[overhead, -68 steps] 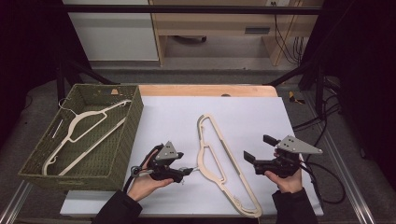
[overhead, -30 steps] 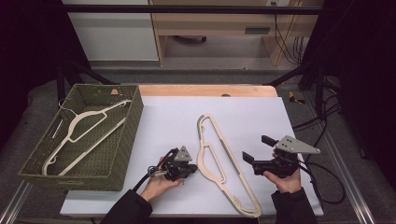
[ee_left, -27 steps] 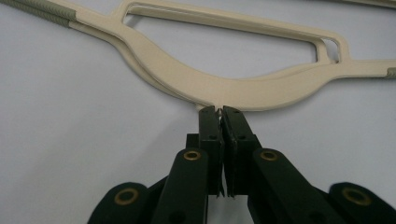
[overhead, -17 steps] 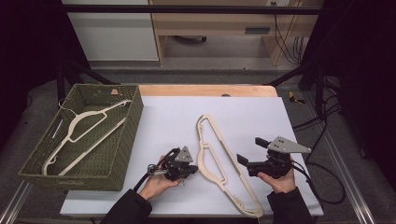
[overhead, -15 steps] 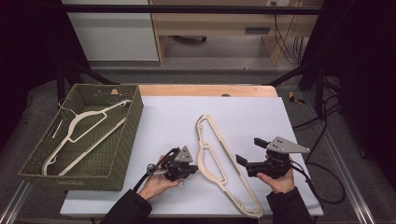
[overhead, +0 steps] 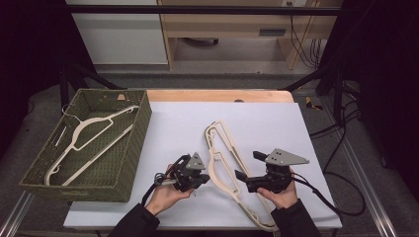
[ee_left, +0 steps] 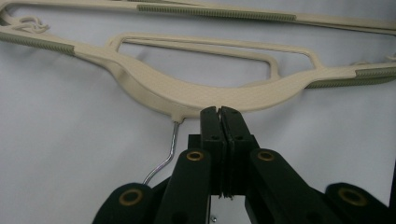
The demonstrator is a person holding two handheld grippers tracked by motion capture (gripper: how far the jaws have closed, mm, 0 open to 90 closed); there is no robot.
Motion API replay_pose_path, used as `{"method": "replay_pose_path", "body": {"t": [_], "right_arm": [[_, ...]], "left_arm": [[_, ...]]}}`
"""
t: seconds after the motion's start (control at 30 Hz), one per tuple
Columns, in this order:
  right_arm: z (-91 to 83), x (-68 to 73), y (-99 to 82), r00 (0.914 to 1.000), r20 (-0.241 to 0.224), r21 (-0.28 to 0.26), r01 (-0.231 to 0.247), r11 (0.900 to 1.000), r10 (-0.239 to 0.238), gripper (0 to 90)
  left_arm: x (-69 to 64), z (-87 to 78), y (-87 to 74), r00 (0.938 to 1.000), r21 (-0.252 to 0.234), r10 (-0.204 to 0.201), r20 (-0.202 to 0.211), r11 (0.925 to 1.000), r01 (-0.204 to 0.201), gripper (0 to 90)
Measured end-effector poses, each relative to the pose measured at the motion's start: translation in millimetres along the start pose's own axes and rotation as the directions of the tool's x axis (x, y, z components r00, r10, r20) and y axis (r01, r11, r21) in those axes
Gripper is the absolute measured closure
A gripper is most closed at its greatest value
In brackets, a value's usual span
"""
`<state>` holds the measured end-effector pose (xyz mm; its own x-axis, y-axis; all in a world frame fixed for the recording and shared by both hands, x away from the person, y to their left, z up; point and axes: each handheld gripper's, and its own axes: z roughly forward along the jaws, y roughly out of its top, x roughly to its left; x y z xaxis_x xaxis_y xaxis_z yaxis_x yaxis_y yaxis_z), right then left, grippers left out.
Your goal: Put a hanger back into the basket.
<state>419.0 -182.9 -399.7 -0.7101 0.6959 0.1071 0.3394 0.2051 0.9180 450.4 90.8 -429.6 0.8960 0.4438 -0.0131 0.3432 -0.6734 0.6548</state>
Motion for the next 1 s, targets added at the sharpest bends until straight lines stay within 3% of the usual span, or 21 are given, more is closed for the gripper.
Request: {"method": "replay_pose_path", "body": {"t": [0.13, 0.47, 0.8, 1.0], "right_arm": [[8.1, 8.3, -2.3, 0.9996, -0.025, 0.026, 0.012, 0.9996, -0.011, 9.4], [25.9, 21.7, -10.1, 0.9991, -0.033, 0.085, 0.028, 0.9960, -0.026, 13.4], [36.7, 31.4, -16.9, 0.9972, -0.049, 0.160, 0.065, 0.9850, -0.057, 26.5], [38.8, 33.9, -19.8, 0.9952, -0.055, 0.196, 0.090, 0.9764, -0.081, 40.0]], "left_arm": [[-3.1, -3.8, 3.2, 1.0000, -0.001, -0.001, -0.003, 1.0000, 0.001, 88.6], [-6.9, -9.9, 10.8, 0.9999, 0.001, -0.007, -0.013, 1.0000, 0.007, 88.6], [-8.1, -15.4, 36.7, 0.9995, 0.020, -0.017, -0.028, 0.9997, 0.017, 88.6], [-6.9, -18.1, 49.8, 0.9986, 0.035, -0.031, -0.043, 0.9989, 0.032, 88.6]]}}
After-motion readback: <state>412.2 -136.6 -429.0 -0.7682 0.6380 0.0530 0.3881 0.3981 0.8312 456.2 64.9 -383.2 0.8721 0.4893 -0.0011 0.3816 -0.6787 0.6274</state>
